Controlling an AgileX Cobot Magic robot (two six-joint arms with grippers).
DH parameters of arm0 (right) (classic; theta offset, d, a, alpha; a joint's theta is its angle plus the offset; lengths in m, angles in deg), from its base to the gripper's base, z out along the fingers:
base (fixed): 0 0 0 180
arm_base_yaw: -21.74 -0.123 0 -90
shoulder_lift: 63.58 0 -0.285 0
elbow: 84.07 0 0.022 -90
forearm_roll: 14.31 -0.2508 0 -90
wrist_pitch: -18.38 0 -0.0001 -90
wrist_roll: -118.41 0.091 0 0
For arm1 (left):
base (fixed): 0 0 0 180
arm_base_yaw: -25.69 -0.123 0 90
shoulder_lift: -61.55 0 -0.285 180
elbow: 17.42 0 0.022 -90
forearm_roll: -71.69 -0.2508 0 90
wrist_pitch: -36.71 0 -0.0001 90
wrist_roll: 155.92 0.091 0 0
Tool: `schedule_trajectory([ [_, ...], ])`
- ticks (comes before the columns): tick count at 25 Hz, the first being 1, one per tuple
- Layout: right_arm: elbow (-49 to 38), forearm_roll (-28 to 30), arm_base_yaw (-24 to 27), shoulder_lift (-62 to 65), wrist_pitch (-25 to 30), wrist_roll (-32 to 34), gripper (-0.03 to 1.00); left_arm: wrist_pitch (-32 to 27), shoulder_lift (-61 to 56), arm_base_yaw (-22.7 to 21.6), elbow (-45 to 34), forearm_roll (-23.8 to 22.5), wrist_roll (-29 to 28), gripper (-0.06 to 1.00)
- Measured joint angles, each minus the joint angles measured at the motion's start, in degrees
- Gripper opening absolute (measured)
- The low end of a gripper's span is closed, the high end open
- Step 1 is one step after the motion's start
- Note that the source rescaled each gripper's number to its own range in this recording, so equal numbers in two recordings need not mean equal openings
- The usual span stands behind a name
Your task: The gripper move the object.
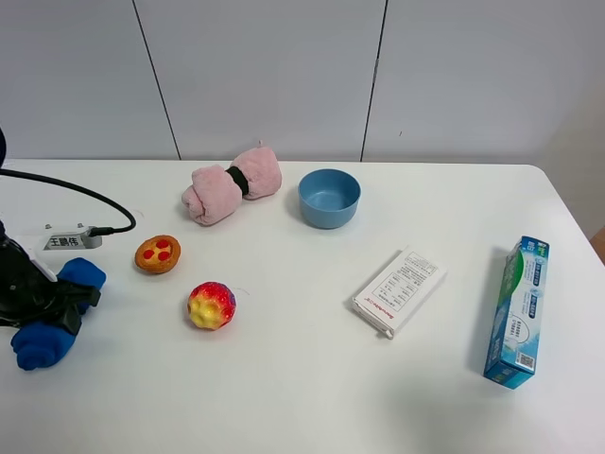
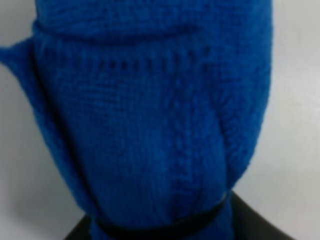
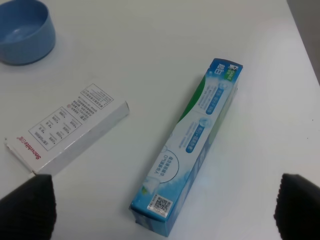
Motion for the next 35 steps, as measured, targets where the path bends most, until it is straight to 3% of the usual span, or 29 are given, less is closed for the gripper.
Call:
schedule_trajectory([
  [7, 0.0, 0.0, 0.0, 0.0, 0.0, 0.0, 1.00, 3.7, 1.0, 0.0, 0.0, -0.1, 0.2, 0.00],
  [10, 0.0, 0.0, 0.0, 0.0, 0.0, 0.0, 1.00, 4.4, 1.0, 0.0, 0.0, -0.1, 0.2, 0.08],
  [11, 0.0, 0.0, 0.0, 0.0, 0.0, 0.0, 1.00, 5.0, 1.0, 0.0, 0.0, -0.1, 0.2, 0.25],
  [12, 0.0, 0.0, 0.0, 0.0, 0.0, 0.0, 1.00, 5.5, 1.0, 0.0, 0.0, -0.2, 0.2, 0.35],
  [13, 0.0, 0.0, 0.0, 0.0, 0.0, 0.0, 1.00, 5.5, 1.0, 0.0, 0.0, -0.2, 0.2, 0.35],
  [15, 0.0, 0.0, 0.0, 0.0, 0.0, 0.0, 1.00, 6.7, 1.0, 0.0, 0.0, -1.1, 0.2, 0.56],
  [18, 0.0, 0.0, 0.0, 0.0, 0.0, 0.0, 1.00, 7.2, 1.0, 0.0, 0.0, -1.9, 0.1, 0.67],
  [26, 0.0, 0.0, 0.0, 0.0, 0.0, 0.0, 1.00, 7.1, -2.7, 0.0, 0.0, -2.4, -0.3, 0.77],
  [29, 0.0, 0.0, 0.0, 0.0, 0.0, 0.0, 1.00, 6.7, -6.6, 0.0, 0.0, -2.4, -0.6, 0.87],
  [35, 0.0, 0.0, 0.0, 0.0, 0.0, 0.0, 1.00, 1.0, -15.2, 0.0, 0.0, -2.4, -4.2, 0.93],
])
